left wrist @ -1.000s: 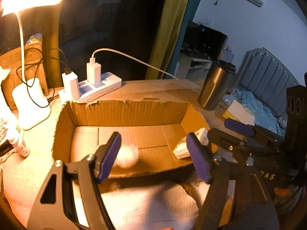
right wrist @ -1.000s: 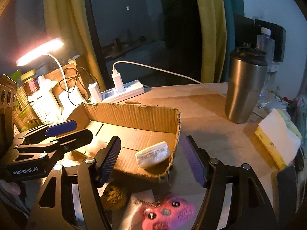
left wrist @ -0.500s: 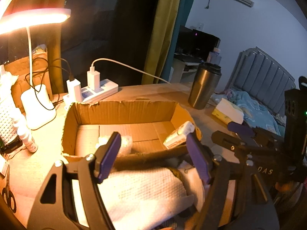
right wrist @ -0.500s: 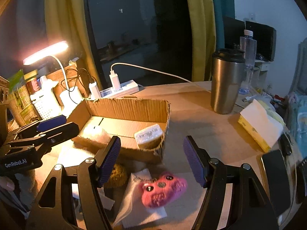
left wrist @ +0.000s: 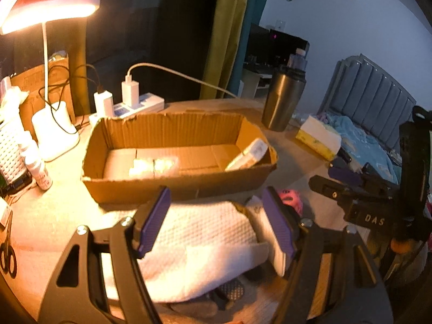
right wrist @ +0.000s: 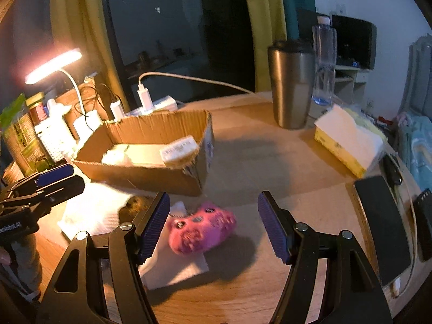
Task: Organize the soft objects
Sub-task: 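Move the right tool to the pink plush toy and close on it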
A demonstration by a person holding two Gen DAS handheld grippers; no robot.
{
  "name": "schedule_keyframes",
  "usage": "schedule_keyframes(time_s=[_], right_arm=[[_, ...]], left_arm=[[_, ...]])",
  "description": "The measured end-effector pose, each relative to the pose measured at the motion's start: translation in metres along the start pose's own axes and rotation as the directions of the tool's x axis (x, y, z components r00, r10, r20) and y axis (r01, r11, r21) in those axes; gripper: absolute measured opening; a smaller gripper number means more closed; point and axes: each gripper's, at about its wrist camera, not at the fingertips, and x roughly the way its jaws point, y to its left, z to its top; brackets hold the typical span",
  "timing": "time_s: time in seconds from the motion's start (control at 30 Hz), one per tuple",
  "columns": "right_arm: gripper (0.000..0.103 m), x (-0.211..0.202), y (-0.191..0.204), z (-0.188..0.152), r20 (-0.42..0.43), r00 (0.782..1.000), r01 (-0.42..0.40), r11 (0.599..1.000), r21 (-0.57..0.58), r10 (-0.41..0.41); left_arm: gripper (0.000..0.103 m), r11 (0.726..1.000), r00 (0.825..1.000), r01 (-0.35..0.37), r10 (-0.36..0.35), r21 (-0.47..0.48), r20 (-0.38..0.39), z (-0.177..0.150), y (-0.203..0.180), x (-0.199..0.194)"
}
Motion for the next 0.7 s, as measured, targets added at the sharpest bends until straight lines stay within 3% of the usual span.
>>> schedule_keyframes(time_s=[0.5,0.6,0.7], right_arm=[[0.072,0.039,-0.002,-0.024,-0.101,0.993,-0.064,0.998,0.015,0.065],[0.072,0.044,-0.001,-0.026,-0.112,0.991,-0.073,0.997,0.014,0.074],[0.072,0.047,0.0,-0.026,-0.121,0.989,-0.085,0.996,0.018,0.087]], left_arm=[[0.072,0.995,0.989,-0.104,0.102,-0.011,-0.108,-0.027,0.013,0.019],[0.087,0.991,0.982,-0.136,0.132,-0.022,-0.136,-0.031,0.021,0.023],[0.089,0.992,0.977,-0.126,0.118,-0.033,-0.175,-0.037,0.027,0.029]])
